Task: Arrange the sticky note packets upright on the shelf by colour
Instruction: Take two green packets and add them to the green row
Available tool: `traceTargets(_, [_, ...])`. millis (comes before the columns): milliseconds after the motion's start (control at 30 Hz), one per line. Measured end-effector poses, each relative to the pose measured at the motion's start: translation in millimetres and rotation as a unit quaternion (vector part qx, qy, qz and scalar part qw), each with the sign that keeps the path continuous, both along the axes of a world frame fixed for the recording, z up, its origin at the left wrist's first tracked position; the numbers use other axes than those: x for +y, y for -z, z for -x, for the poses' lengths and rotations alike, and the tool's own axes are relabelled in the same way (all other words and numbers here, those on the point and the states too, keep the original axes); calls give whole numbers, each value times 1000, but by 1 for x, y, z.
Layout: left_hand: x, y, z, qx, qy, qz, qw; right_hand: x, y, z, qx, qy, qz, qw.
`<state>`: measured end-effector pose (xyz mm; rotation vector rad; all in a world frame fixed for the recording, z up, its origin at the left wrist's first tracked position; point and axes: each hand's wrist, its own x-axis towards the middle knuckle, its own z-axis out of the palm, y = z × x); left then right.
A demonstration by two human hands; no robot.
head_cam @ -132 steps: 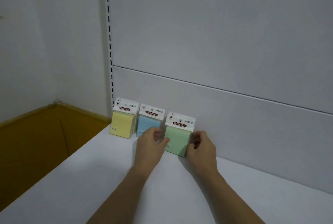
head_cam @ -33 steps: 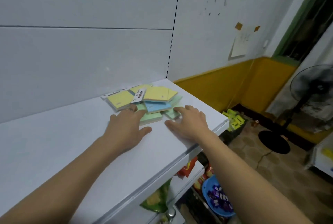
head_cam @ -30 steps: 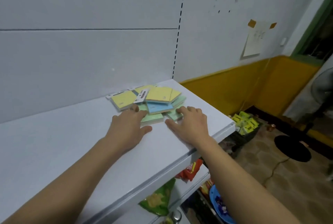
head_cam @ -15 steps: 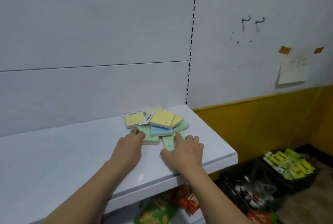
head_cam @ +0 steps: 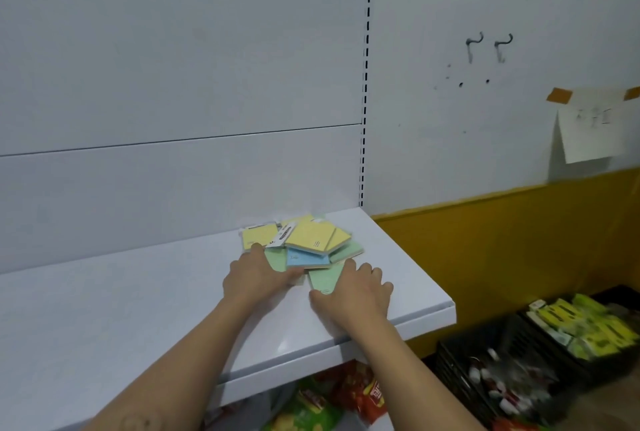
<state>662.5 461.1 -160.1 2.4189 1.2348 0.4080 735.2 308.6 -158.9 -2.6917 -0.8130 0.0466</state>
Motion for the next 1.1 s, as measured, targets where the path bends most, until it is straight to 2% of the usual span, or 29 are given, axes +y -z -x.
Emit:
traceTargets(200, [3, -7, -7, 0, -8, 72, 997, 2, -2, -10, 79, 17, -42, 996])
traceTargets(300, [8, -19, -8, 9, 1, 98, 995, -2, -8, -17, 112, 6, -30, 993])
traceTargets(500, [19, -29, -1, -32, -13, 196, 980, -3, -21, -35, 191, -34, -34, 980])
traceTargets(667, [34, -40, 9, -78, -29, 219, 972, -20, -37, -58, 348, -24, -130, 928])
traceTargets(900, [35, -85, 28, -176, -4, 195, 965, -34, -63, -75, 307, -41, -162, 937])
traceTargets(1000, [34, -95, 37, -227, -7, 170, 959, -37, -74, -80, 254, -36, -193, 947])
traceTargets(1100, [34, -99, 42, -281, -1, 196, 940, -33, -85, -84, 206, -49, -233, 949])
